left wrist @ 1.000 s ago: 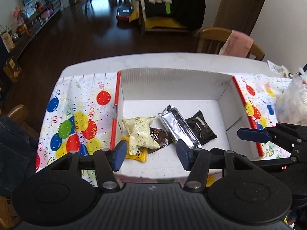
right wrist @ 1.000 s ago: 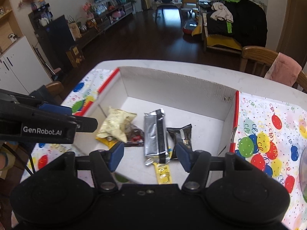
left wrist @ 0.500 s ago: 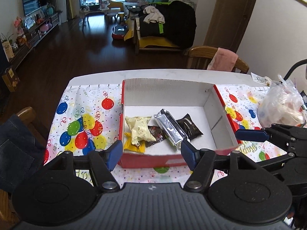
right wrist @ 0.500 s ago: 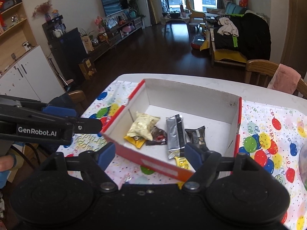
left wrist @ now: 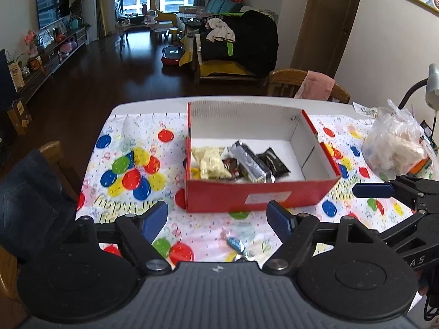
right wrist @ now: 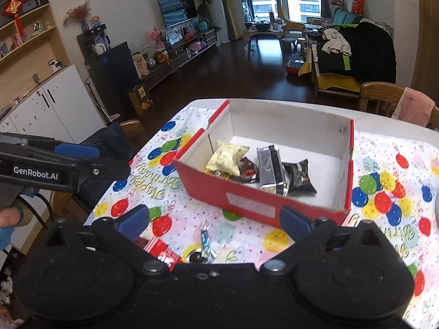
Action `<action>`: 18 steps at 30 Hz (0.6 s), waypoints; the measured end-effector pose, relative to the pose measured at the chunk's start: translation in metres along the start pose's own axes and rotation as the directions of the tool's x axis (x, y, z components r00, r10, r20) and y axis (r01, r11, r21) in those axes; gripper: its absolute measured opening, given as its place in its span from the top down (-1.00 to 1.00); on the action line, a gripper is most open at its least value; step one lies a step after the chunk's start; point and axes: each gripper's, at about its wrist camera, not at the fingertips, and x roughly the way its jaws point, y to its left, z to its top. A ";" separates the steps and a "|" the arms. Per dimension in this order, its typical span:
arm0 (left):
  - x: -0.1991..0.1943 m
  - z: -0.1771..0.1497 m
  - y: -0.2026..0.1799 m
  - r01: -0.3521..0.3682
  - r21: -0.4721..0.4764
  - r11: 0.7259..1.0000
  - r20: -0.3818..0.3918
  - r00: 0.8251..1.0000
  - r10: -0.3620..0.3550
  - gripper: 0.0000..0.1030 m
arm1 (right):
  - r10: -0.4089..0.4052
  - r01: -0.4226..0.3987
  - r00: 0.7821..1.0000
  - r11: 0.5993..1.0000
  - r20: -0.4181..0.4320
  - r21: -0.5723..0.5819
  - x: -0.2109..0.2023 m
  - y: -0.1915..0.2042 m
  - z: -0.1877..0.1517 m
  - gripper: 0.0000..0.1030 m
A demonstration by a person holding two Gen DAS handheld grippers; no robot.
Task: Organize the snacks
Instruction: 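Withdraw both tools from the box toward the remaining snacks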
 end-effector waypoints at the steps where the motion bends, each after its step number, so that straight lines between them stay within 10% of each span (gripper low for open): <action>1: 0.000 -0.004 0.002 -0.002 -0.005 1.000 -0.003 1.000 0.002 -0.54 | 0.001 -0.001 1.000 1.000 -0.003 0.002 0.000 0.000 -0.003 -1.00; 18: 0.023 -0.072 0.028 -0.039 -0.120 0.992 -0.136 0.990 0.022 -0.54 | 0.016 -0.046 0.984 0.985 -0.177 -0.166 0.034 -0.006 -0.070 -1.00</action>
